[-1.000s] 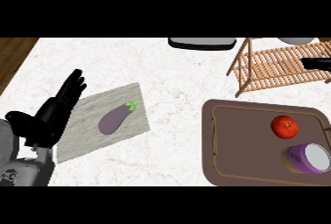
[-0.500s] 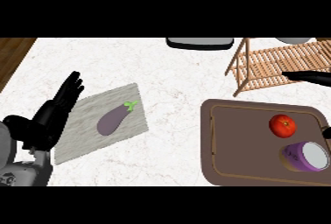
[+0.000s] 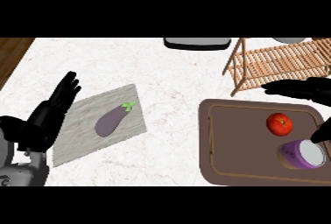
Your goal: Pick the tomato from the tray and place it in the tiered shelf
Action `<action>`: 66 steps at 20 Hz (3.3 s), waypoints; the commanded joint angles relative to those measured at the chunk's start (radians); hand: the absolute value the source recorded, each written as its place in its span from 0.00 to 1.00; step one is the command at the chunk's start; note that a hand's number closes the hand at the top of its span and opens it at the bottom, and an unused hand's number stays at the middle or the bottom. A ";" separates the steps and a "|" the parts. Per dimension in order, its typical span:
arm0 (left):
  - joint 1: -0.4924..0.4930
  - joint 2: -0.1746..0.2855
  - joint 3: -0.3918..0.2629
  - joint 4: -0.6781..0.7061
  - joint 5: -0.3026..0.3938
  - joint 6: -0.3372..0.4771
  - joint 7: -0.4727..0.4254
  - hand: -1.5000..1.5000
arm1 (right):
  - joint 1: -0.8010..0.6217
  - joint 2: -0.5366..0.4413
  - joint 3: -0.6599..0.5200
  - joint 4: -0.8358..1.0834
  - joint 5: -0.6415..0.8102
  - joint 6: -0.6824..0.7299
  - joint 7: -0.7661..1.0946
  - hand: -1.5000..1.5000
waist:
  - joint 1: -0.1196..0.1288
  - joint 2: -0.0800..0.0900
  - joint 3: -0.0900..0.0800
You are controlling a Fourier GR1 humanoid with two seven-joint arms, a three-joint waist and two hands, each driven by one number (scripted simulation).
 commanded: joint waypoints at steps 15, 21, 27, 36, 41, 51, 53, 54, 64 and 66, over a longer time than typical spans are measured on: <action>0.015 -0.024 0.031 -0.025 -0.028 -0.007 0.045 0.50 | -0.043 0.020 0.126 0.079 0.249 0.006 -0.137 0.00 | -0.031 -0.007 -0.002; 0.009 -0.007 0.094 0.041 0.005 -0.082 -0.010 0.50 | -0.100 0.123 0.076 0.180 0.390 -0.086 -0.065 0.00 | -0.022 -0.004 -0.002; 0.077 -0.017 0.085 -0.103 -0.021 -0.065 0.052 0.50 | -0.099 0.160 0.066 0.226 0.479 -0.058 -0.041 0.00 | -0.019 -0.007 -0.002; 0.001 -0.092 0.032 -0.064 -0.104 -0.008 0.088 0.50 | -0.114 0.254 0.059 0.409 0.590 -0.154 -0.109 0.00 | -0.019 -0.003 -0.001; 0.035 -0.077 0.058 -0.066 -0.092 -0.051 0.063 0.50 | -0.131 0.300 0.049 0.462 0.654 -0.160 -0.109 0.00 | -0.019 -0.005 -0.001; 0.014 -0.073 0.110 -0.021 -0.076 -0.098 0.029 0.50 | -0.097 0.352 0.010 0.590 0.721 -0.238 -0.203 0.00 | -0.025 -0.006 -0.001; 0.107 -0.094 0.071 -0.093 -0.095 -0.095 0.009 0.50 | -0.086 0.373 0.023 0.676 0.743 -0.297 -0.214 0.00 | -0.012 -0.004 0.000; 0.023 -0.088 0.104 0.014 -0.092 -0.097 -0.011 0.50 | -0.132 0.404 0.019 0.618 0.741 -0.213 -0.171 0.00 | -0.024 -0.005 -0.002; 0.077 -0.112 0.084 -0.058 -0.122 -0.090 -0.014 0.50 | -0.139 0.412 -0.129 0.716 0.693 -0.476 -0.254 1.00 | -0.017 -0.004 -0.001; 0.063 -0.115 0.084 -0.073 -0.088 -0.107 0.041 0.50 | -0.181 0.412 -0.141 0.783 0.710 -0.504 -0.282 1.00 | -0.008 0.000 0.000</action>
